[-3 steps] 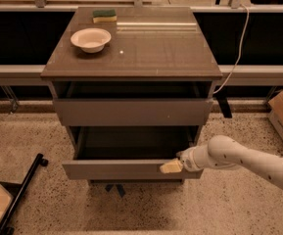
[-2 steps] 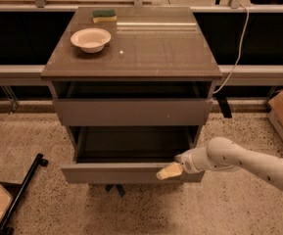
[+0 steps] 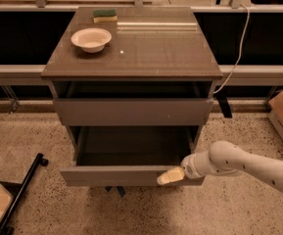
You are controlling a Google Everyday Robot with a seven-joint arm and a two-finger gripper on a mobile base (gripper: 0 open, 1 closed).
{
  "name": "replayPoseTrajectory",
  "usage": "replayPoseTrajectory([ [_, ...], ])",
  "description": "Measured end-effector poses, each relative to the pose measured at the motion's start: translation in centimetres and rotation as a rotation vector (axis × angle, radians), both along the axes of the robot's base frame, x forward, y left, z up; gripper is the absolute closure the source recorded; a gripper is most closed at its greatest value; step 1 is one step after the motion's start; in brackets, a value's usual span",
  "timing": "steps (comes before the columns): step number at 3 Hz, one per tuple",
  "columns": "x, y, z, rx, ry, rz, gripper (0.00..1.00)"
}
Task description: Open middle drawer
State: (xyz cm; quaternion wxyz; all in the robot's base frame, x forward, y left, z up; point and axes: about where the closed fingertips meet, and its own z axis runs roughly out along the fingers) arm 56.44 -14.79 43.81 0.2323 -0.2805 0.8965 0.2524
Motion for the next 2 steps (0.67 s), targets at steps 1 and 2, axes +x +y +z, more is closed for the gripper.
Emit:
replayPoseTrajectory([
  [1, -1.69, -0.67, -0.48, 0.000, 0.042, -0.028, 0.00],
  [2, -1.69, -0.67, -0.03, 0.000, 0.042, -0.028, 0.00],
])
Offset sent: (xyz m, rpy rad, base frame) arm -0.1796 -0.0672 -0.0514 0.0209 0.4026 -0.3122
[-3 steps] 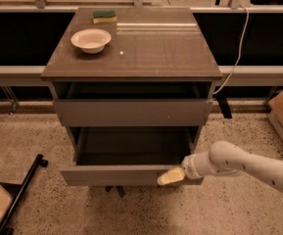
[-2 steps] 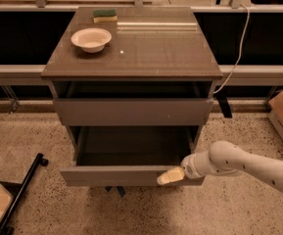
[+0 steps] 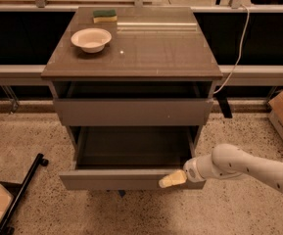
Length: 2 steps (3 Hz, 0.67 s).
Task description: Open middle drawer
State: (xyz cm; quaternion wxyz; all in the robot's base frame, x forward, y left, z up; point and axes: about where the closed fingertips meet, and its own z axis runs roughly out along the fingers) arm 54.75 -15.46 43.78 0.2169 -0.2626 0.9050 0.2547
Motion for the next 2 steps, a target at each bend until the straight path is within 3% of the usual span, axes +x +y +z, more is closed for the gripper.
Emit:
replayPoseTrajectory([
  [2, 0.00, 0.00, 0.00, 0.000, 0.000, 0.000, 0.00],
])
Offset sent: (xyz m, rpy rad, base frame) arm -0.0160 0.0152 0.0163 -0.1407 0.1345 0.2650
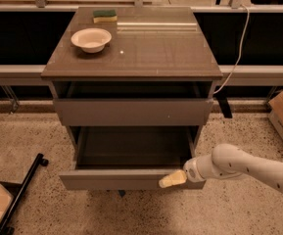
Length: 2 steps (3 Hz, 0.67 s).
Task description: Open middle drawer
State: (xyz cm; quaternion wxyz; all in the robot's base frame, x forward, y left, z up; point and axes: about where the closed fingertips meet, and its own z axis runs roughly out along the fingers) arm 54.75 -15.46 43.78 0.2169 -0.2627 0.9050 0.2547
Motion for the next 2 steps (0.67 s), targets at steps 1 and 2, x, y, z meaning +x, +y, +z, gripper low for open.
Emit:
replayPoseTrajectory([
  [1, 0.00, 0.00, 0.00, 0.000, 0.000, 0.000, 0.16],
  [2, 0.00, 0.00, 0.00, 0.000, 0.000, 0.000, 0.40],
])
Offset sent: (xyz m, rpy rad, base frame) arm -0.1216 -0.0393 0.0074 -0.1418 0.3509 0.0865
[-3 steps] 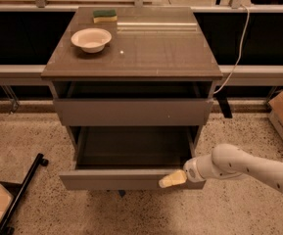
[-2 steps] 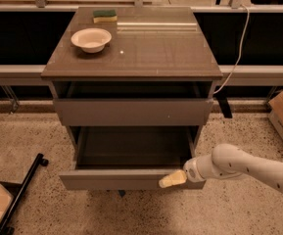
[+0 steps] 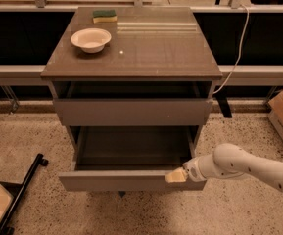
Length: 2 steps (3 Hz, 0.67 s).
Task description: Open middle drawer
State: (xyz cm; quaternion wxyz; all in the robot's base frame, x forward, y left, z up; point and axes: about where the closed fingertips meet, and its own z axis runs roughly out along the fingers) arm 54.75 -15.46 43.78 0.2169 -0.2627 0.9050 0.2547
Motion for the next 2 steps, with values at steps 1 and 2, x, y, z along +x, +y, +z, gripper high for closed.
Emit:
replayPoseTrajectory([
  [1, 0.00, 0.00, 0.00, 0.000, 0.000, 0.000, 0.61],
  [2, 0.00, 0.00, 0.03, 0.000, 0.000, 0.000, 0.64],
])
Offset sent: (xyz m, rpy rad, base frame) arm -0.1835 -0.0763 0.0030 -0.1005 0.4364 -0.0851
